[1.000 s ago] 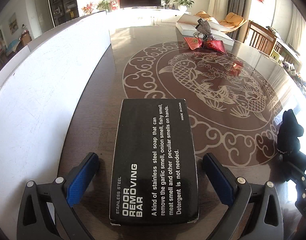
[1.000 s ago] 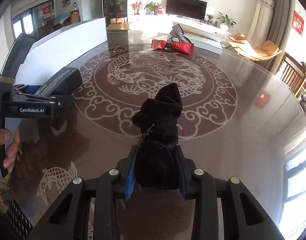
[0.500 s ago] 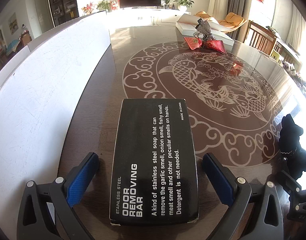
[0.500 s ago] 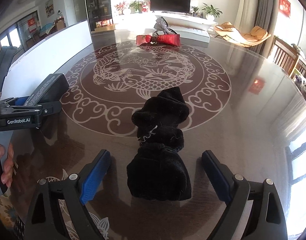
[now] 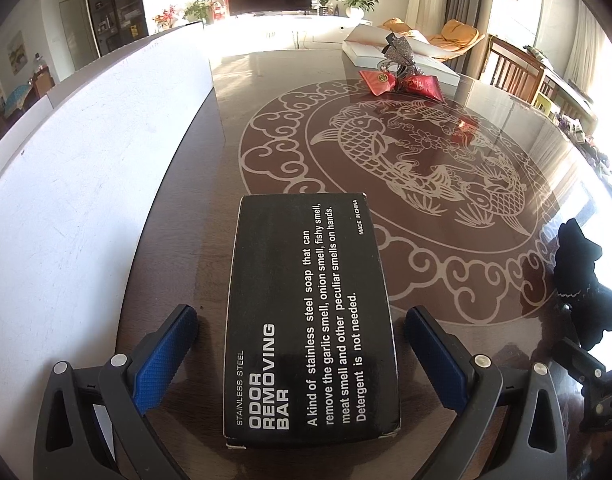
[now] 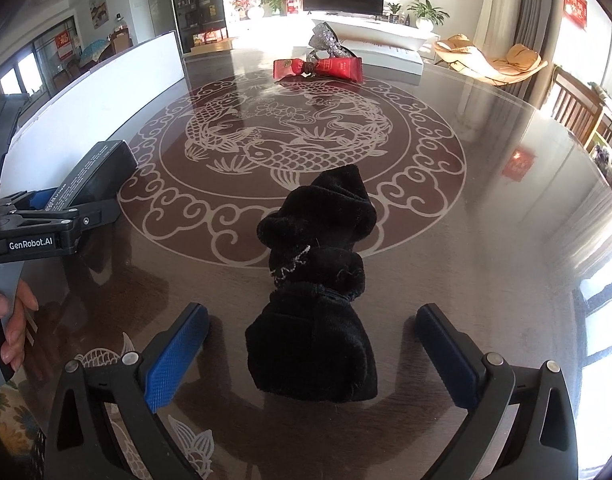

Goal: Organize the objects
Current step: 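Grasp the black fabric bundle with the right tool and lift it, then carry the black box and black bundle into the white box and release both, then move both tools back over the table toward the red packets, then grasp the red snack packets with the left tool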

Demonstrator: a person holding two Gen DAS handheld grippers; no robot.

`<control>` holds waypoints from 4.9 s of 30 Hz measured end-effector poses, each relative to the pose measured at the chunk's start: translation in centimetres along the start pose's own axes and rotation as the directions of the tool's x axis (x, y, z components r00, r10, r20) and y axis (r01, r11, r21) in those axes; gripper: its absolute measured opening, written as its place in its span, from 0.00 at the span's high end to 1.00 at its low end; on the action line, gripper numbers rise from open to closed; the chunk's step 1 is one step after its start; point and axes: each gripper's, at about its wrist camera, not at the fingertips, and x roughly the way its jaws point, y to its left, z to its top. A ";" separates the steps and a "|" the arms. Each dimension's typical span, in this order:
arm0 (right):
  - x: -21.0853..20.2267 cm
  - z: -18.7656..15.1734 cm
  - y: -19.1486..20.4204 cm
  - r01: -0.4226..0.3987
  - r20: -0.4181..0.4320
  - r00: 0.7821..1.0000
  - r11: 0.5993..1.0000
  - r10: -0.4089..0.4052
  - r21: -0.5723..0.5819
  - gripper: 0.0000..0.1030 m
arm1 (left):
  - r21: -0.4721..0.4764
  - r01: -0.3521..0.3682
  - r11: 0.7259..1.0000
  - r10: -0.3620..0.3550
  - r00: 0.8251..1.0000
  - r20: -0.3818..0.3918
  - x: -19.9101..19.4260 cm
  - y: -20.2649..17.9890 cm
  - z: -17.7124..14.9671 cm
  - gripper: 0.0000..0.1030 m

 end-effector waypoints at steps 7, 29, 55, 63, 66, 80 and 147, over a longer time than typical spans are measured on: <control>-0.4 2.3 -1.6 -0.119 -0.081 0.989 0.992 0.122 0.041 0.01 | 0.112 0.089 0.990 -0.076 0.991 -0.111 -0.3 0.5 0.1 0.00; -9.7 12.7 14.4 -0.282 0.094 0.949 0.944 0.300 -0.171 0.66 | -0.189 0.141 0.972 -0.085 0.957 0.277 -17.3 12.5 0.6 0.44; -3.6 6.7 14.5 -0.068 0.163 0.980 0.959 0.116 -0.274 0.03 | -0.133 -0.207 0.969 0.234 0.943 0.236 -18.6 14.6 -2.1 0.01; -2.3 0.2 0.4 0.130 0.111 0.987 0.986 -0.119 -0.100 0.03 | -0.051 -0.151 0.987 0.159 0.949 0.274 -18.2 7.4 -1.1 0.00; -2.6 -0.9 -1.9 0.156 0.097 0.984 0.986 -0.150 -0.051 0.03 | -0.015 -0.131 0.991 0.130 0.950 0.284 -18.4 4.9 -0.9 0.00; -1.1 -0.6 -6.0 0.085 0.031 0.996 0.993 -0.088 0.080 0.00 | 0.054 0.031 0.998 -0.037 0.994 0.106 -10.0 -4.3 -2.1 0.00; -1.8 -1.1 -5.8 0.128 0.044 0.990 0.986 -0.133 0.108 0.00 | -0.018 -0.056 0.998 0.057 0.997 0.055 0.1 -1.2 2.7 0.29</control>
